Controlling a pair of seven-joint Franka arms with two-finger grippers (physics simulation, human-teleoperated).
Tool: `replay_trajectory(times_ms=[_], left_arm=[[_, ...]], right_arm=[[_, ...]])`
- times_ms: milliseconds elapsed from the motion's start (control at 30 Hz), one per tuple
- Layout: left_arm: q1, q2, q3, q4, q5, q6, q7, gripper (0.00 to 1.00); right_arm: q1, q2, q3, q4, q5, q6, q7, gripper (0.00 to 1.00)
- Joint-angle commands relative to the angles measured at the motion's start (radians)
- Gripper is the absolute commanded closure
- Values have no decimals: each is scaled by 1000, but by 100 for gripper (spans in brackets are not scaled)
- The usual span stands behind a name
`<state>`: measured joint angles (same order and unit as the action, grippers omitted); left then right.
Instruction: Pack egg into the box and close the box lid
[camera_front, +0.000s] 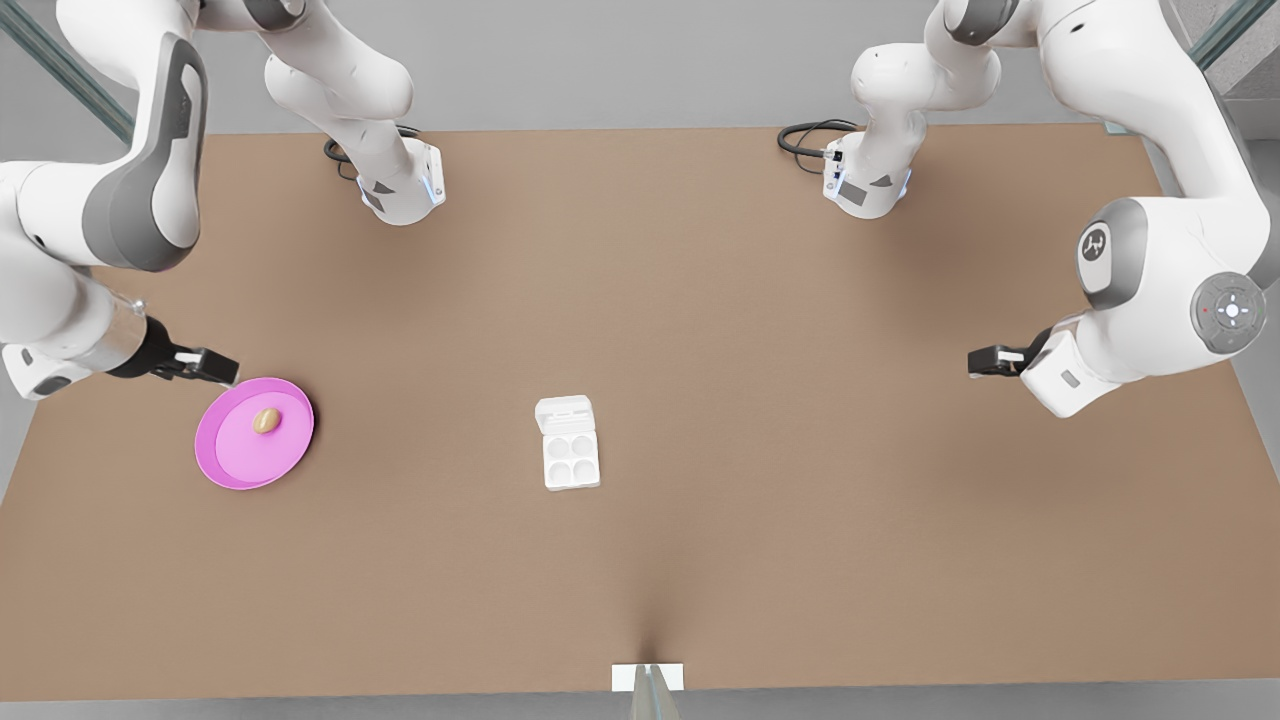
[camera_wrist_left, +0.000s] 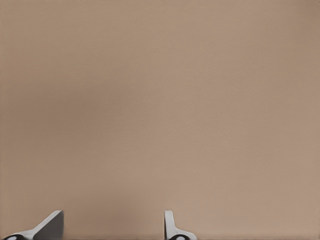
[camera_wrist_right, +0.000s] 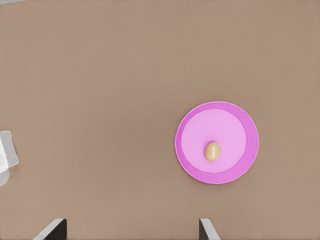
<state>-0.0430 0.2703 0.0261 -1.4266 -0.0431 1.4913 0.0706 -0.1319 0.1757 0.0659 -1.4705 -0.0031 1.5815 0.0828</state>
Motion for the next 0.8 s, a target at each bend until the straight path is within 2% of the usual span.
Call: replay_trajectory(times_ms=[0, 67, 100, 167, 233, 267, 300, 333, 367, 400, 467, 533, 567, 600, 633, 767], left_arm=[[0, 0, 0, 0, 0, -2, 0, 0], [0, 0, 0, 0, -3, -3, -2, 0], [0, 1, -2, 0, -1, -3, -2, 0], [0, 7, 0, -2, -4, 0, -2, 0], [0, 18, -2, -2, -12, 9, 0, 0], [0, 18, 0, -2, -12, 10, 2, 0], [0, 20, -2, -2, -14, 12, 2, 0], [0, 20, 0, -2, -12, 12, 2, 0], [0, 18, 0, -2, -12, 12, 2, 0], [0, 18, -2, -2, -14, 12, 2, 0], [0, 20, 0, -3, -12, 13, 3, 0], [0, 30, 0, -3, -15, 12, 2, 0], [0, 35, -2, -3, -15, 12, 2, 0], [0, 35, -2, -3, -15, 13, 2, 0], [0, 35, -2, -3, -15, 12, 2, 0], [0, 35, -2, -3, -15, 12, 2, 0]], right_arm=[[2, 1, 0, 1, 2, 0, 0, 0], [2, -7, 0, -8, 0, 6, 0, 0], [-11, -27, -1, -91, 0, 44, -3, 0], [-12, -203, -6, -491, -2, 363, -24, 0], [-12, -324, -12, -794, -6, 706, -43, 0], [-12, -329, -12, -838, -8, 777, -43, 0], [-12, -352, -12, -970, -15, 982, -43, 0], [-11, -354, -11, -1002, -17, 1034, -35, 0], [-15, -352, -12, -1105, -77, 1216, -31, 0], [-40, -326, -12, -1127, -106, 1259, -28, 0], [-109, -237, -12, -1209, -173, 1508, -29, 0], [-132, -161, -21, -1205, -192, 1551, -29, 0], [-187, -78, -23, -1206, -238, 1681, -35, 0], [-195, -73, -23, -1208, -241, 1683, -35, 0], [-195, -48, -58, -1208, -241, 1689, -34, 0], [-219, 50, -72, -1188, -227, 1692, 75, 0]])
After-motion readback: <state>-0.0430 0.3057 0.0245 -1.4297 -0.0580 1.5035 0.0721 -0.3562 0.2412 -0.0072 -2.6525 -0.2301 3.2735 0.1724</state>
